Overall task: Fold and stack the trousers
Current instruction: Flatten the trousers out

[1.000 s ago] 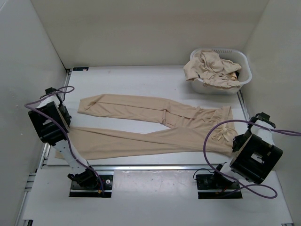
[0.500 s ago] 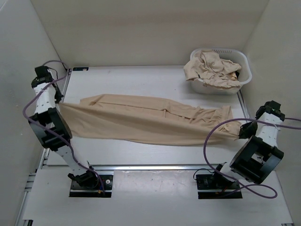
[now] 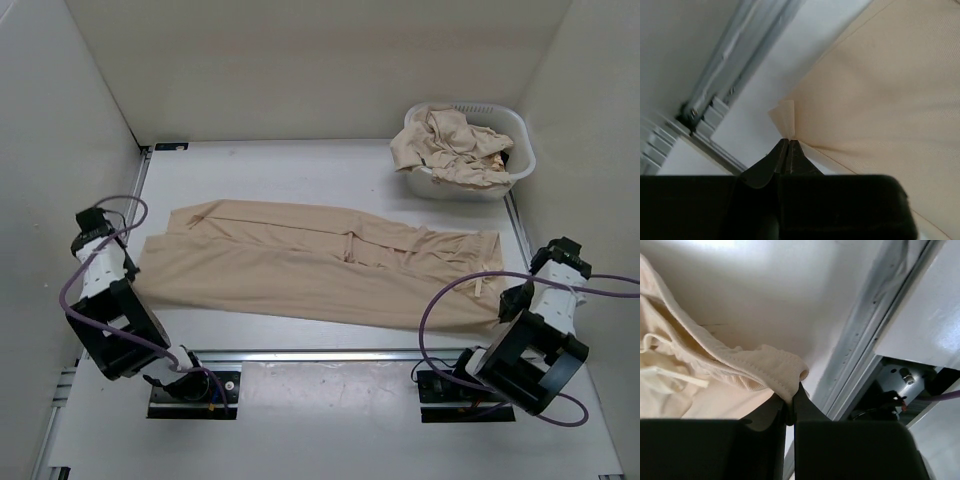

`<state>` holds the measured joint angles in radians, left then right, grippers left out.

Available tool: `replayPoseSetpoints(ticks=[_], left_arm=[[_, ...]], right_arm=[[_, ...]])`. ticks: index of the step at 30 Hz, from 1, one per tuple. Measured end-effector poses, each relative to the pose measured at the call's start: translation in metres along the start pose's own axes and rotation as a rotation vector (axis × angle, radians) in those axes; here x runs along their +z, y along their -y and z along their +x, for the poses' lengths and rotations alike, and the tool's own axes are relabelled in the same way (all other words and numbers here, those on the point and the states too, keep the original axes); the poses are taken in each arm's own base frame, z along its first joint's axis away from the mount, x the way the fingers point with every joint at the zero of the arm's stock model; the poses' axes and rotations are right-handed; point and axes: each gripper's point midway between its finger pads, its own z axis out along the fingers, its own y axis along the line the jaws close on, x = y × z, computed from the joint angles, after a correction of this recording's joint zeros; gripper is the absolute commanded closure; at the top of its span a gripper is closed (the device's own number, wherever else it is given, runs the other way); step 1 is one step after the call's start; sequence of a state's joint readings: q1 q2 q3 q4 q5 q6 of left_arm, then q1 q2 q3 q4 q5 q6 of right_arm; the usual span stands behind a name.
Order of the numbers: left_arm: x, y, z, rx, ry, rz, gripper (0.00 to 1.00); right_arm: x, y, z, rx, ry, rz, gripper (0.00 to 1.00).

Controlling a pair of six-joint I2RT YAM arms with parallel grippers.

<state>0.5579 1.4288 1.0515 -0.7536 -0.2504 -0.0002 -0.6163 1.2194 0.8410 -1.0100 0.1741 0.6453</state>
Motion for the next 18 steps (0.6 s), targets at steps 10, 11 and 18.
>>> replayPoseSetpoints(ticks=[10, 11, 18], left_arm=[[0.039, -0.036, 0.112, -0.102, -0.258, -0.088, 0.86], [0.040, -0.040, 0.112, -0.118, -0.256, -0.094, 0.86], [0.044, -0.065, 0.114, -0.220, -0.243, -0.139, 0.86]], right_arm=[[0.016, 0.027, 0.015, 0.065, -0.047, 0.065, 1.00], [0.016, 0.029, 0.015, 0.085, -0.053, 0.065, 1.00], [0.019, 0.036, 0.016, 0.182, -0.084, 0.069, 1.00]])
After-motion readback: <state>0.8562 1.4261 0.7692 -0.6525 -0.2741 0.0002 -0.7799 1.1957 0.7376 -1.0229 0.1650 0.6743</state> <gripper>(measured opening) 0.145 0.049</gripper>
